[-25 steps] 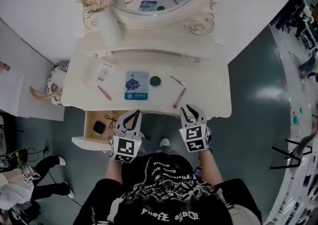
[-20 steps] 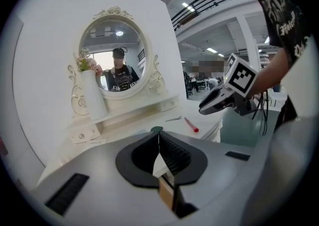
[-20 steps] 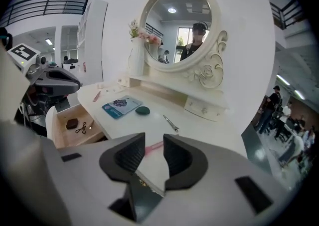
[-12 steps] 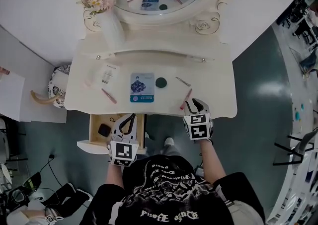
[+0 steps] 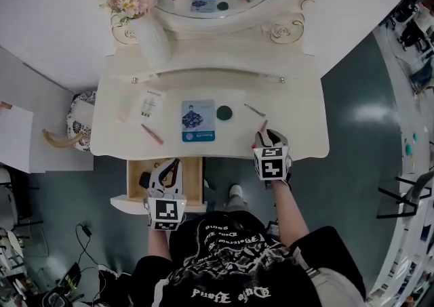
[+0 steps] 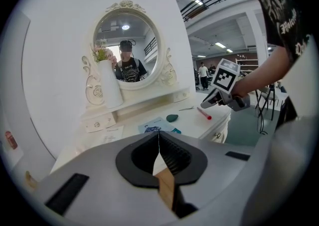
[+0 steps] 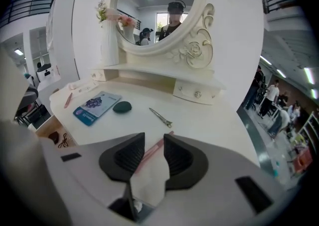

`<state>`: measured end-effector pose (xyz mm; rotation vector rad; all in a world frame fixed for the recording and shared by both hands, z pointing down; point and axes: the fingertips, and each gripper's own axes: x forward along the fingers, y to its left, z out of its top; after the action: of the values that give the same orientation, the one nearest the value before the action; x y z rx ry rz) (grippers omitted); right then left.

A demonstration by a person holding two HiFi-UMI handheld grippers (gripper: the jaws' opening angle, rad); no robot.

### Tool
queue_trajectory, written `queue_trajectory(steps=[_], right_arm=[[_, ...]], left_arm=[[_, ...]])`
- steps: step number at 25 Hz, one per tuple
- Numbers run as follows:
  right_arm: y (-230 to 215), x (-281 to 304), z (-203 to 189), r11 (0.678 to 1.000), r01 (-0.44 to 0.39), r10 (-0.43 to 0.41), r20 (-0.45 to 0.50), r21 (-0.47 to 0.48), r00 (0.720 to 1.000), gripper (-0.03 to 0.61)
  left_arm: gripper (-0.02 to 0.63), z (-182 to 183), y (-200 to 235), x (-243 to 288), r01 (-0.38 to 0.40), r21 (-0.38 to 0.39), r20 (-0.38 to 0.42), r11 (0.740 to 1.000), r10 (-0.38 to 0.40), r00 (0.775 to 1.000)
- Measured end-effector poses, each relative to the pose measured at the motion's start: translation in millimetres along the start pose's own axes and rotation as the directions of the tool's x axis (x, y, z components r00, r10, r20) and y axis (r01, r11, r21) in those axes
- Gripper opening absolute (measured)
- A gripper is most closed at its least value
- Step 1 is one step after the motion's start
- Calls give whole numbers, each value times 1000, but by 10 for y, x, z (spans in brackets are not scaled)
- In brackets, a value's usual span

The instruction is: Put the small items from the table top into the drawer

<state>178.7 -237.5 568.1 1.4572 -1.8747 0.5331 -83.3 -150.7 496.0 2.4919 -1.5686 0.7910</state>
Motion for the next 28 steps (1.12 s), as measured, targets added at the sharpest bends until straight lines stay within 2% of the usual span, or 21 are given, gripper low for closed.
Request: queue_trajectory(steps=[10, 13, 28], right_arm=[[-77, 183, -51, 995, 68, -64, -53, 71, 997, 124], [-83, 222, -97, 992, 68, -61, -71, 105, 996, 123], [-132, 288, -199, 985, 62, -43, -122, 162, 992, 115]], left_arm=[[15, -130, 136, -2, -9, 4, -35, 1000, 10, 999], [15, -122, 200, 0, -20, 0, -36, 1000, 20, 999], [15, -134, 219, -8, -40, -15, -45, 999, 40, 998]])
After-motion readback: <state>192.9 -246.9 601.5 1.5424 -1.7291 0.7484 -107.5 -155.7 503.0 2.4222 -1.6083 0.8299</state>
